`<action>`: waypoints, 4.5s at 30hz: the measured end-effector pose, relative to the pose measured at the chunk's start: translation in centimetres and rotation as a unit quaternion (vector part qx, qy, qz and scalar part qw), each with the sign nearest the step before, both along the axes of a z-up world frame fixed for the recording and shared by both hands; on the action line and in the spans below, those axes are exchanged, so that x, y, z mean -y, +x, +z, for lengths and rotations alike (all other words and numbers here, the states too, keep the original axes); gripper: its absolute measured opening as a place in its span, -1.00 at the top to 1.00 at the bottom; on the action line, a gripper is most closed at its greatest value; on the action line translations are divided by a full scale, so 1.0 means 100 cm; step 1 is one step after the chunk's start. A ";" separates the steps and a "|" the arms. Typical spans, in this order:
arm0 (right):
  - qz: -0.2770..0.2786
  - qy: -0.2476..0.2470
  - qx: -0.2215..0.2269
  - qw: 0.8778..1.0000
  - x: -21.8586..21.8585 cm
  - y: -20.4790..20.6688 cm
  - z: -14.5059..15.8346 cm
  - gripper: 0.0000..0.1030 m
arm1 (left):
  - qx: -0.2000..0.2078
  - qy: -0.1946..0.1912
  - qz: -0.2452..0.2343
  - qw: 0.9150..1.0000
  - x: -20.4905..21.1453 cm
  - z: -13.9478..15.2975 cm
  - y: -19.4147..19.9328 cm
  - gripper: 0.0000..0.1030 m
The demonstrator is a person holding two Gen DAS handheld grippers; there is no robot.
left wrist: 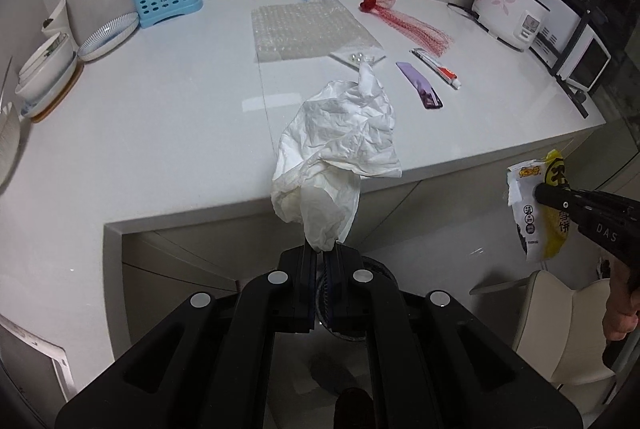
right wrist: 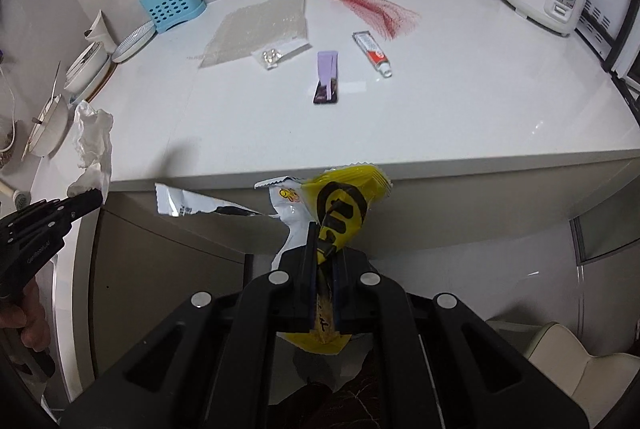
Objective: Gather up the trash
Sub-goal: 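Carry the tissue and snack bag down over the wastebasket, then open both tools to drop the tissue and snack bag into the wastebasket, then raise both open tools back up to the counter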
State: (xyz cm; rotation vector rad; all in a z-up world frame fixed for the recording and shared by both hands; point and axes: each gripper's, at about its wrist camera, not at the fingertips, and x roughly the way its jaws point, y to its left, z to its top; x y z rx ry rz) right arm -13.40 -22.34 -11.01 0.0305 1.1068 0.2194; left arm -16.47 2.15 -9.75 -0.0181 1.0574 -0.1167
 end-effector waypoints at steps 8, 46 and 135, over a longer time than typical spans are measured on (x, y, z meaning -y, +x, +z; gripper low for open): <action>0.011 0.003 -0.029 1.000 0.000 -0.017 -0.042 0.92 | -0.029 -0.009 -0.004 1.000 0.015 -0.056 -0.020 0.96; 0.083 -0.015 -0.200 0.976 0.045 0.020 -0.541 0.92 | -0.199 -0.036 -0.027 0.979 0.110 -0.568 -0.009 0.96; 0.043 -0.058 -0.046 0.996 0.050 0.002 -0.238 -0.85 | -0.074 -0.051 0.082 0.992 0.063 -0.236 -0.008 -0.82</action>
